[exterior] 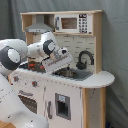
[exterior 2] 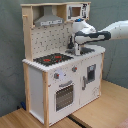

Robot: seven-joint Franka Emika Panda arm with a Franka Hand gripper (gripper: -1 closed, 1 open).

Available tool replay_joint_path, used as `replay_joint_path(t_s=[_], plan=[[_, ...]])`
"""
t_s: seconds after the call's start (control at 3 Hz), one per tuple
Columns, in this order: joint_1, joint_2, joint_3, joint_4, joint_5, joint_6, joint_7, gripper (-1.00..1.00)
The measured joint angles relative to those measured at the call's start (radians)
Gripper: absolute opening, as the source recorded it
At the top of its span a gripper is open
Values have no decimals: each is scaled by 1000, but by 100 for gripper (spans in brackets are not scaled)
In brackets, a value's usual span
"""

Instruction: Play with the kitchen

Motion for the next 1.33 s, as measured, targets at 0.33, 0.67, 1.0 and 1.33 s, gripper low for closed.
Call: replay_joint_path(t_s=[0.33, 0.67, 1.0, 1.33], plan=[[-43, 60, 43, 2, 2, -60, -9, 100], [-86, 116, 98, 10, 2, -60, -52, 100], [-89, 118, 102, 10, 3, -60, -55, -100], [-115, 137, 177, 8, 5, -99, -84, -100]])
